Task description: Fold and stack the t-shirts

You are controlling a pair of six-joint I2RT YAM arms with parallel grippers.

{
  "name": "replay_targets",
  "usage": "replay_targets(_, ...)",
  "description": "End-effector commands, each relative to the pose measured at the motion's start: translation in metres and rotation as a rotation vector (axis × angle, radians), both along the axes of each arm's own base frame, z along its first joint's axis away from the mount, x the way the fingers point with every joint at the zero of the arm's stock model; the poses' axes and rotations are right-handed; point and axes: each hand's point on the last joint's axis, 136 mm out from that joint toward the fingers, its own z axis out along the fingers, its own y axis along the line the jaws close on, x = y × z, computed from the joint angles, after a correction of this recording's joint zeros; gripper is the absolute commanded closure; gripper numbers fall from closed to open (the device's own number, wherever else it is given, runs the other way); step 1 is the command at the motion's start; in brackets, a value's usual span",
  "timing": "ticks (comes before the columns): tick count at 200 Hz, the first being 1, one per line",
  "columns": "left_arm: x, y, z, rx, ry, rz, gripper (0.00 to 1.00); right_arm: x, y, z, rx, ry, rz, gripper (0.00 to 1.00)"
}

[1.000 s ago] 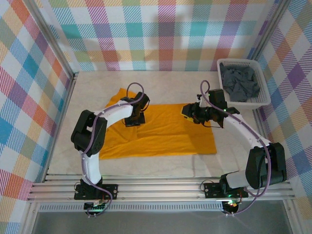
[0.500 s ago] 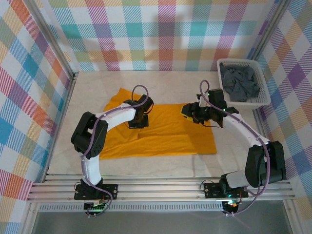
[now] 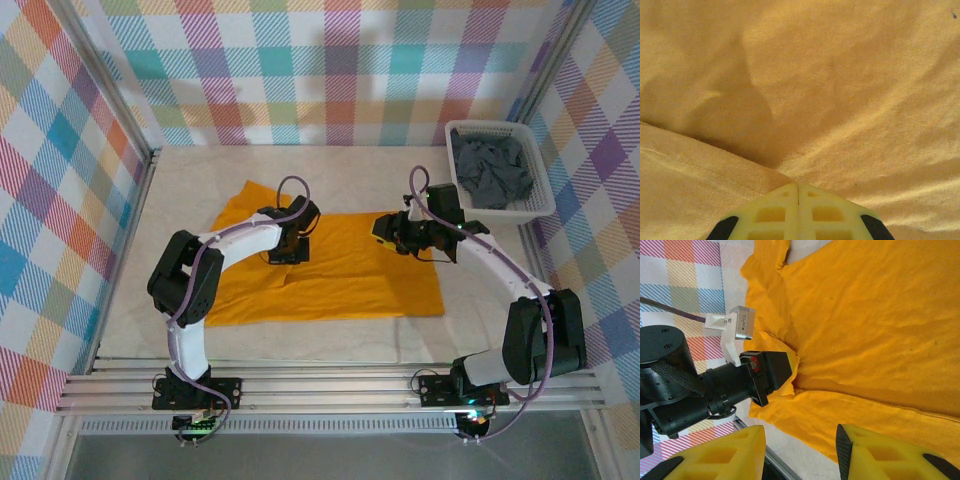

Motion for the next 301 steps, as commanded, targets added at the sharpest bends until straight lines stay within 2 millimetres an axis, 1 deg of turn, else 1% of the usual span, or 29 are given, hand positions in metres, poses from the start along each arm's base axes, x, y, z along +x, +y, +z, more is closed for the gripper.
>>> replay_targets(1,-0.001,-0.009,0.004,-0.01,-0.015,-0.04,1.0,-0.001,0.003,-0.006,0.009,0.019,0.009,0.57)
replay_targets(57,-0.002,-0.012,0.004,-0.016,-0.016,-0.078,1.0,0.0,0.003,-0.011,0.003,0.04,0.006,0.57)
replay_targets(114,-0.011,-0.016,-0.007,0.007,0.018,-0.154,1.0,0.002,0.003,-0.014,-0.001,0.048,0.005,0.57)
replay_targets(132,-0.012,-0.014,-0.01,0.029,0.02,-0.163,1.0,0.002,0.004,-0.014,-0.001,0.052,0.005,0.56)
replay_targets(139,-0.011,-0.012,-0.01,0.039,0.016,-0.159,0.92,0.002,0.004,-0.015,-0.002,0.054,0.006,0.55)
replay_targets(143,-0.01,-0.011,-0.009,0.044,0.011,-0.157,0.83,0.002,0.004,-0.014,-0.001,0.053,0.006,0.55)
replay_targets(148,-0.009,-0.01,-0.007,0.052,0.003,-0.151,0.75,0.002,0.004,-0.015,-0.001,0.055,0.008,0.55)
replay_targets(155,-0.006,-0.008,-0.002,0.059,-0.014,-0.137,0.66,0.002,0.004,-0.015,-0.001,0.054,0.01,0.55)
replay_targets(169,0.001,-0.005,0.016,0.055,-0.065,-0.094,0.57,0.002,0.004,-0.015,-0.004,0.055,0.012,0.55)
replay_targets(177,0.005,-0.003,0.026,0.043,-0.091,-0.06,0.54,0.002,0.004,-0.014,-0.004,0.055,0.015,0.55)
replay_targets(186,0.011,0.002,0.039,0.025,-0.118,-0.011,0.54,0.003,0.004,-0.014,-0.005,0.053,0.017,0.55)
replay_targets(203,0.025,0.015,0.063,-0.029,-0.156,0.098,0.54,0.005,0.004,-0.015,-0.02,0.056,0.017,0.55)
replay_targets(212,0.036,0.023,0.076,-0.075,-0.167,0.171,0.54,0.009,0.002,-0.016,-0.034,0.06,0.007,0.55)
replay_targets(225,0.056,0.04,0.092,-0.123,-0.177,0.272,0.54,0.019,0.0,-0.015,-0.072,0.061,-0.008,0.55)
replay_targets(238,0.083,0.058,0.104,-0.166,-0.211,0.353,0.55,0.035,-0.006,-0.015,-0.127,0.061,-0.043,0.55)
replay_targets(248,0.104,0.071,0.107,-0.185,-0.24,0.393,0.57,0.048,-0.008,-0.016,-0.164,0.06,-0.062,0.55)
replay_targets(263,0.134,0.091,0.108,-0.158,-0.282,0.432,0.62,0.069,-0.009,-0.015,-0.205,0.036,-0.072,0.54)
replay_targets(276,0.159,0.106,0.103,-0.158,-0.304,0.457,0.65,0.088,-0.008,-0.015,-0.217,0.01,-0.074,0.54)
replay_targets(301,0.197,0.139,0.089,-0.157,-0.334,0.54,0.65,0.121,-0.007,-0.015,-0.206,-0.003,-0.079,0.53)
